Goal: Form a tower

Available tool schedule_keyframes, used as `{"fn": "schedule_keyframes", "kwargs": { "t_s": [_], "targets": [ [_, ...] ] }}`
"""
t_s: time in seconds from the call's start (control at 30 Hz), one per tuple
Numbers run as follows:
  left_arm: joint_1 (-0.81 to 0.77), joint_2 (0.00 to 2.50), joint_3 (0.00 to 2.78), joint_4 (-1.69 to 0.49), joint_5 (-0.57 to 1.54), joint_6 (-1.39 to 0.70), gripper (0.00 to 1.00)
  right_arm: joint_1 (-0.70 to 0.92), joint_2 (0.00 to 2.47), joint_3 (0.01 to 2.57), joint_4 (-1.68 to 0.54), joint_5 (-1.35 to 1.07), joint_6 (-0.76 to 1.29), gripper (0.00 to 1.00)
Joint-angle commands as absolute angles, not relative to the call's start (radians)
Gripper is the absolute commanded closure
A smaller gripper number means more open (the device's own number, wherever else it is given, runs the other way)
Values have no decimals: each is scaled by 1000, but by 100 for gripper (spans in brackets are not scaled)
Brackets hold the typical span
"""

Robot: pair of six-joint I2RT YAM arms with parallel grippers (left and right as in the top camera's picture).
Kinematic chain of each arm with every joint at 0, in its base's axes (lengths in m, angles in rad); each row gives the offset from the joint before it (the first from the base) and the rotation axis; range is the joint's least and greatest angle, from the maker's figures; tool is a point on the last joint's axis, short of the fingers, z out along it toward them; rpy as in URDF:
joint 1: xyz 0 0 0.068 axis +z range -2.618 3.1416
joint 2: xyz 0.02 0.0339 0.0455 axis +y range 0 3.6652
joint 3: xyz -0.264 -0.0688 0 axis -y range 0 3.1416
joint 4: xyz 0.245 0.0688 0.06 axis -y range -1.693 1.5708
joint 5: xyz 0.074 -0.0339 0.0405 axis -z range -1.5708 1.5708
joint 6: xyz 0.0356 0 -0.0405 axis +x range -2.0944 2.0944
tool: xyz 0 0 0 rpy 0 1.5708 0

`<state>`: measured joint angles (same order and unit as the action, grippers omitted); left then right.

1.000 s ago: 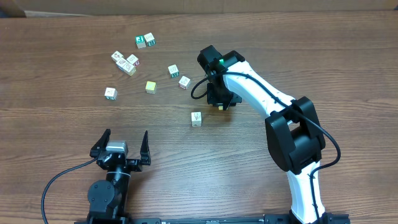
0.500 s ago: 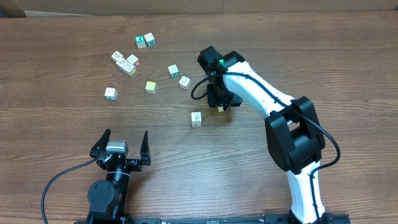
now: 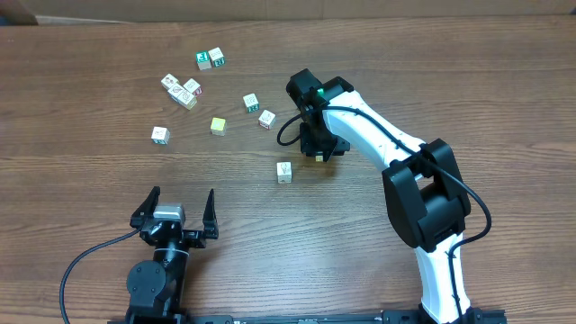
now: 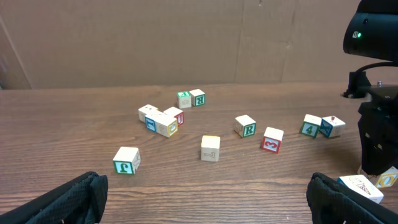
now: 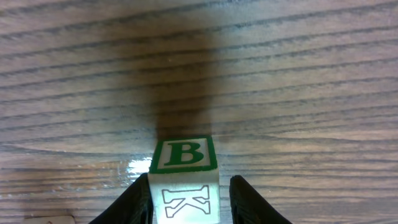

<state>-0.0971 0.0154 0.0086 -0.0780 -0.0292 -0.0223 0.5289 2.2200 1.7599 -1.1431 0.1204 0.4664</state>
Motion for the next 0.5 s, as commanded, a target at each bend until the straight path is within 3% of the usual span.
{"fn": "schedule_keyframes", "kwargs": {
  "t_s": [0.0,0.33,0.47],
  "targets": [
    [-90,4,5,-76,-18,-7,1,526,2228,1752,-1134,134,464,65],
    [-90,4,5,-76,-17,-7,1,526,2228,1752,-1127,134,465,66],
    [-90,4,5,-76,-18,-7,1,526,2228,1752,-1127,134,474,72]
  ]
}}
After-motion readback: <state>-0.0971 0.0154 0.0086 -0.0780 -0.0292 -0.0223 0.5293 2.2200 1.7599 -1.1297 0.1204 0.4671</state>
